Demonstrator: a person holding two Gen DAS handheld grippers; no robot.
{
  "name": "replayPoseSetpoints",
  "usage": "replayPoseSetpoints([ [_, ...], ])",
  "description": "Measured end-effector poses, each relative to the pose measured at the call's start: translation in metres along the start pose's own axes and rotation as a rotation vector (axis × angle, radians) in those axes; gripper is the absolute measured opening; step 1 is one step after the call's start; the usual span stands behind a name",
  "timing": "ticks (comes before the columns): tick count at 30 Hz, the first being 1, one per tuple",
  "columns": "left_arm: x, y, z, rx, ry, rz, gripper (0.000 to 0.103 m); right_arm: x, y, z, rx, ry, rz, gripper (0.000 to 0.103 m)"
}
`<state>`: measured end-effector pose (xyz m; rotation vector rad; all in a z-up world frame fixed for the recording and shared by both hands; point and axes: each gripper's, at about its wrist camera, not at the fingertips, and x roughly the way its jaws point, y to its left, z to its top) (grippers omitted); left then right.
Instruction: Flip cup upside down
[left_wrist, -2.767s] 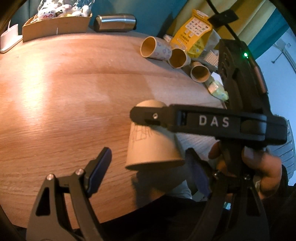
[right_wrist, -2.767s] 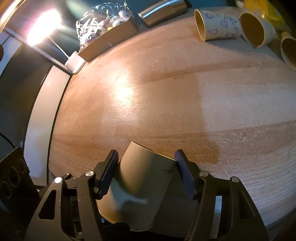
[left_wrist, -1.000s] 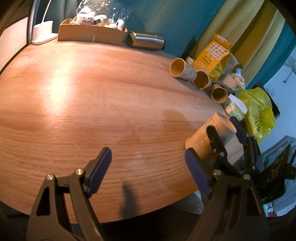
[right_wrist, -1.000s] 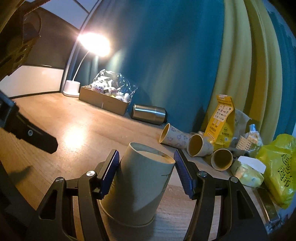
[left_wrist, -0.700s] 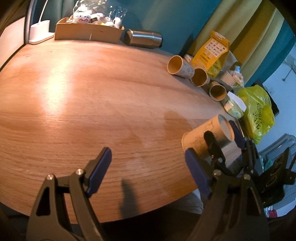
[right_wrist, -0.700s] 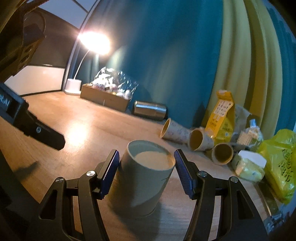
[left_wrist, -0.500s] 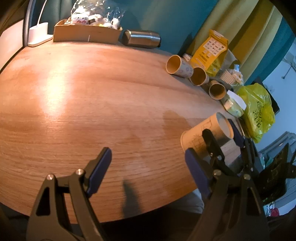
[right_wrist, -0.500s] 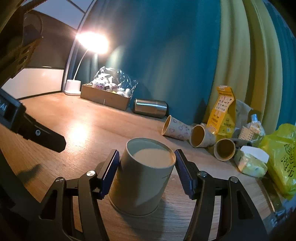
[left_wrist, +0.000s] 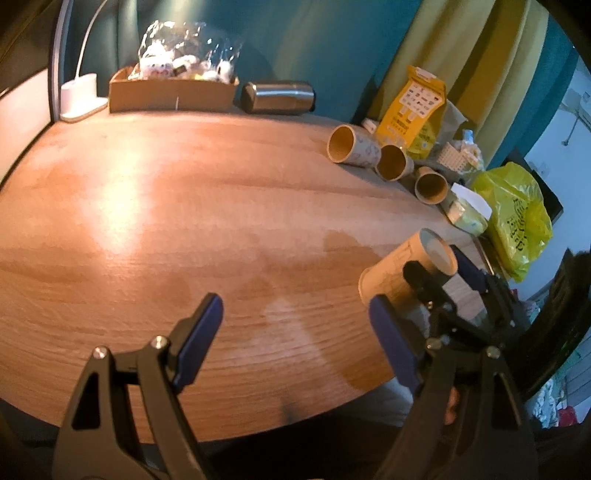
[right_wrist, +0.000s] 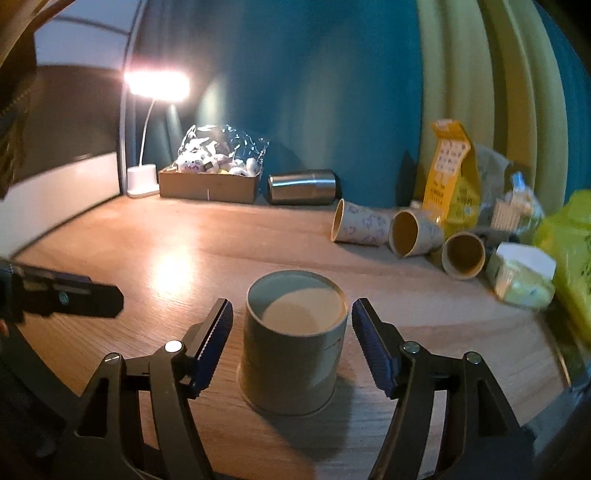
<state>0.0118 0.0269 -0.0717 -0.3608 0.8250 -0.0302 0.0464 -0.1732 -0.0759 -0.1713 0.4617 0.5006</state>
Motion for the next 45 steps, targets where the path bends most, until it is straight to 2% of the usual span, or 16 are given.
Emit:
replayPoseSetpoints([
  [5, -0.011, -0.012, 0.000, 0.048, -0.047, 0.032, 0.083, -0.011, -0.007, 0.014, 0.058, 0.042, 0.032, 0.070],
  [11, -0.025, -0.027, 0.005, 0.102, -0.115, 0.115, 0.083, -0.021, -0.023, 0.029, 0.141, 0.107, 0.055, 0.070],
  [21, -0.043, -0.041, 0.007, 0.149, -0.153, 0.162, 0.083, -0.044, -0.028, 0.039, 0.144, 0.081, 0.051, 0.070],
  [28, -0.051, -0.047, 0.008, 0.146, -0.174, 0.205, 0.083, -0.053, -0.028, 0.046, 0.147, 0.081, 0.068, 0.070],
  [45, -0.046, -0.051, 0.006, 0.155, -0.153, 0.254, 0.083, -0.045, -0.027, 0.041, 0.146, 0.115, 0.090, 0.070],
])
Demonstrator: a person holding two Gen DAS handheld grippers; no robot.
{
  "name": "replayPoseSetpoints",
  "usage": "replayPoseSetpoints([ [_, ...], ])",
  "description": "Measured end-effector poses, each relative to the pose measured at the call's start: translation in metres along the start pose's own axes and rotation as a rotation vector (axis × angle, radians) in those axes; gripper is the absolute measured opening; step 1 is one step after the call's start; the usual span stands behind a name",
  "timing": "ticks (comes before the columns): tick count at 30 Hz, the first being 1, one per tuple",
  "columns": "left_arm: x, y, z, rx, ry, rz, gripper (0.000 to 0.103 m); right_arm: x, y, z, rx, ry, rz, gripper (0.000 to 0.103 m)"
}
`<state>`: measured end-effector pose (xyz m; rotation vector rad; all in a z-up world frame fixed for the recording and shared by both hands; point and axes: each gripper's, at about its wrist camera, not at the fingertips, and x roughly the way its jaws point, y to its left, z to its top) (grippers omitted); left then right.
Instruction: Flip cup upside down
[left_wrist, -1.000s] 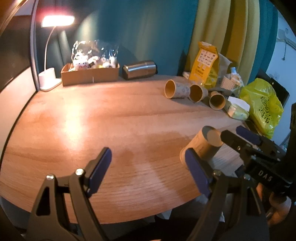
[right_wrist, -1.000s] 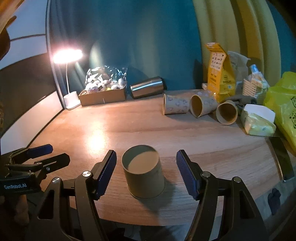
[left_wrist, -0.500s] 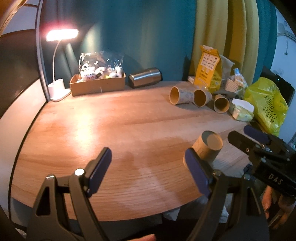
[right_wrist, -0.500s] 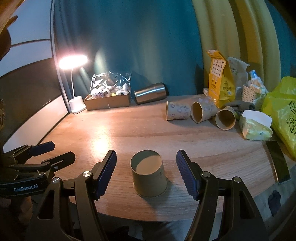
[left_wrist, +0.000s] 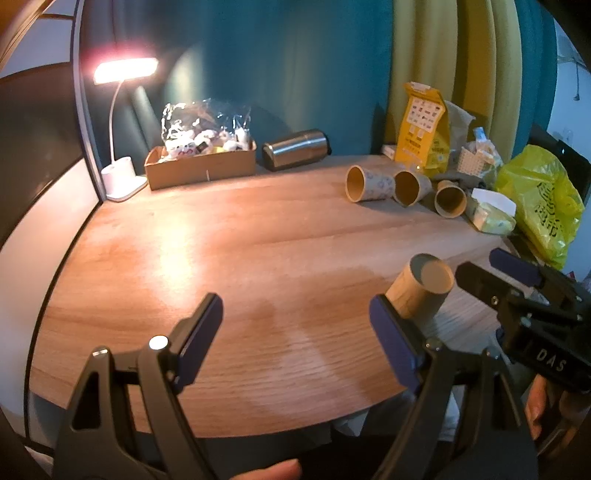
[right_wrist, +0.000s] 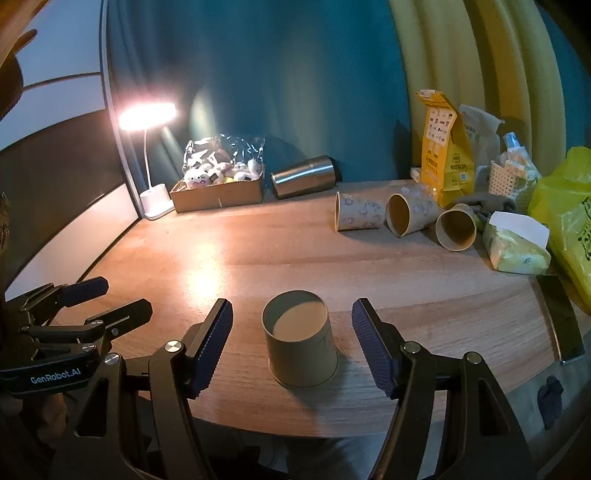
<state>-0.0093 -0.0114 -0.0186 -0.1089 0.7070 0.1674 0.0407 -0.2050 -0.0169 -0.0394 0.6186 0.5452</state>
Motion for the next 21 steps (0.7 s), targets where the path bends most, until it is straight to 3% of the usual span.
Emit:
replayPoseSetpoints([
  [21, 0.0054, 0.0027, 0.0020, -0.001, 0.005, 0.009, 0.083, 0.0038, -0.0010, 0.0006, 0.003, 0.009, 0.002, 0.070],
])
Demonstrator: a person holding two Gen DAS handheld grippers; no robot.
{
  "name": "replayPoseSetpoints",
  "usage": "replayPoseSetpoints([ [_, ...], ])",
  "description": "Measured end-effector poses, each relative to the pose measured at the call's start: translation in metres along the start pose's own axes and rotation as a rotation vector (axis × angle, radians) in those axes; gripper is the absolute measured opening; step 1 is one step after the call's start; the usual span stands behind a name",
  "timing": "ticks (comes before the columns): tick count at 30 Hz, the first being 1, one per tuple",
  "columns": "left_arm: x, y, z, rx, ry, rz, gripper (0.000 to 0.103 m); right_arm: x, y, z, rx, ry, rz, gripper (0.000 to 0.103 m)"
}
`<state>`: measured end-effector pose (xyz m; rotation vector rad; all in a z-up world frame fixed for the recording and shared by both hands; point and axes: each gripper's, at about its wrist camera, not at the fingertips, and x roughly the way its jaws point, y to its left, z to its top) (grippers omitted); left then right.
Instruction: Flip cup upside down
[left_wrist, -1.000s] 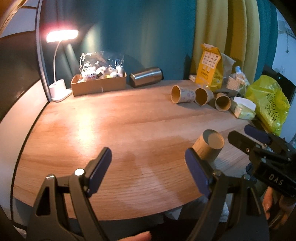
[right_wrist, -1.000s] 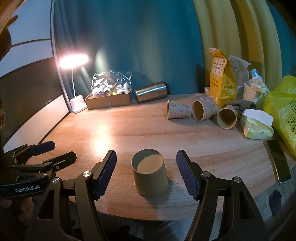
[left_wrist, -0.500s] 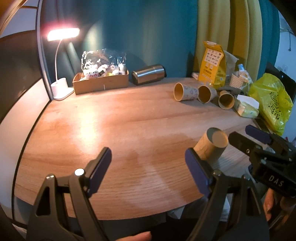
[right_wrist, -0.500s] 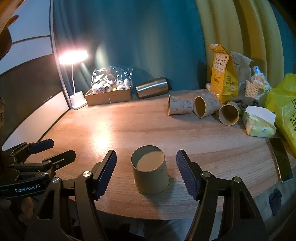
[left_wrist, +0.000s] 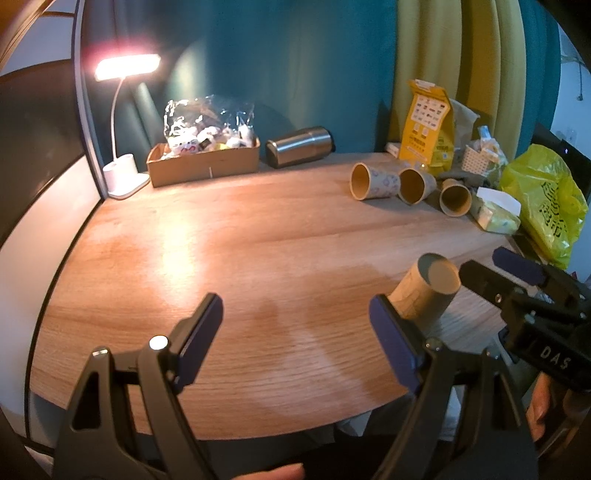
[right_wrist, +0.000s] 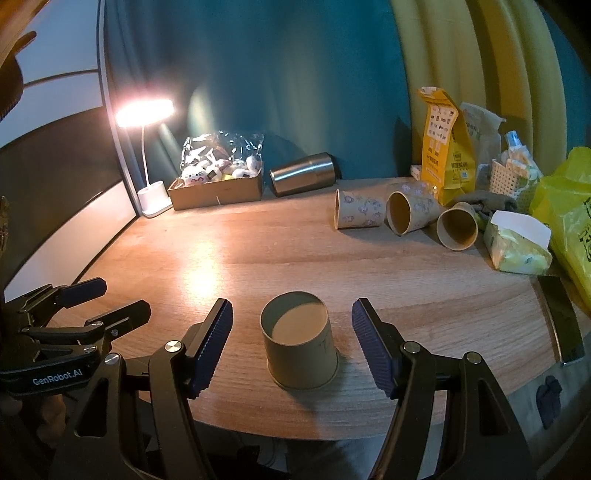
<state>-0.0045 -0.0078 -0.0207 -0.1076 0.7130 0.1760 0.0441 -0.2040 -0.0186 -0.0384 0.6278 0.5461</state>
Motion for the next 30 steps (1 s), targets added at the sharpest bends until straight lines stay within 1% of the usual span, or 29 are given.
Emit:
replayPoseSetpoints([
  [30, -0.0032, 0.0000, -0.0030, -0.016, -0.002, -0.006, 0.083, 0.0002, -0.0001, -0.0007, 0.000, 0.002, 0.000, 0.070],
])
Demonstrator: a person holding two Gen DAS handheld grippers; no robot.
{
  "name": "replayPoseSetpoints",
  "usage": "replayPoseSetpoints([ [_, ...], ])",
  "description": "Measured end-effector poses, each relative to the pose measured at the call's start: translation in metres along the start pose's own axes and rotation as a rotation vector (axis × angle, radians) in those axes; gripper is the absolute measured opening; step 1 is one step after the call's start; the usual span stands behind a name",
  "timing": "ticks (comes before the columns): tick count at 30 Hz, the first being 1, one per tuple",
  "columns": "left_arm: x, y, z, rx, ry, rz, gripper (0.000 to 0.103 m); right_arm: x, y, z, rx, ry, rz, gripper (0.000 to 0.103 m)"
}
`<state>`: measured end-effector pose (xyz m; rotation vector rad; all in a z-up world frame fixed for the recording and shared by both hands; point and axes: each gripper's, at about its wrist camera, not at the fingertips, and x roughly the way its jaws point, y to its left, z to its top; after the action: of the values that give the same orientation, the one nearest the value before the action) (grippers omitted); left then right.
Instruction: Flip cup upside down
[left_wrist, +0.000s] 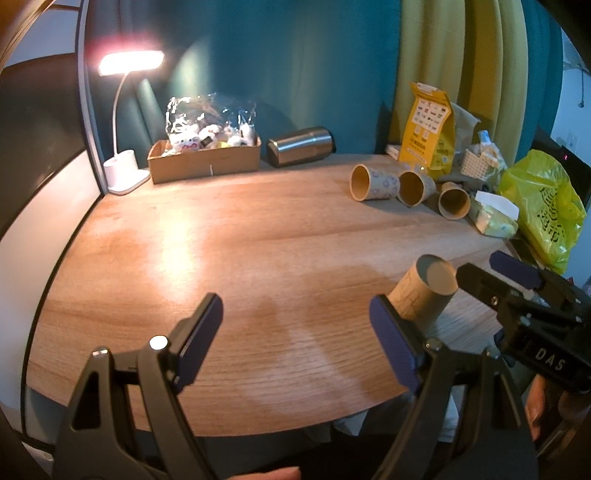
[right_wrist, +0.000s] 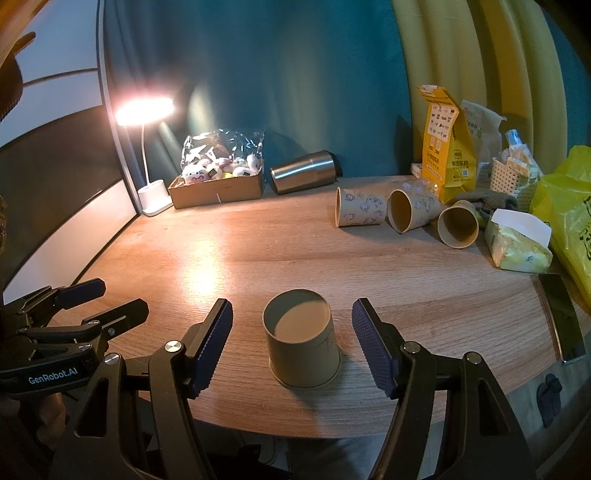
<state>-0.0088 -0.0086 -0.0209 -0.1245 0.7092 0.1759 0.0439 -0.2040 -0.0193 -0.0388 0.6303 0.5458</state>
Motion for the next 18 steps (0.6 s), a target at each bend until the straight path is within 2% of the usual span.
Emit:
replayPoseSetpoints([
  [18, -0.0035, -0.0044, 0.0007, 0.007, -0.011, -0.018, 0.083, 0.0008, -0.0027, -0.0006, 0.004, 0.010, -0.003, 0.070],
])
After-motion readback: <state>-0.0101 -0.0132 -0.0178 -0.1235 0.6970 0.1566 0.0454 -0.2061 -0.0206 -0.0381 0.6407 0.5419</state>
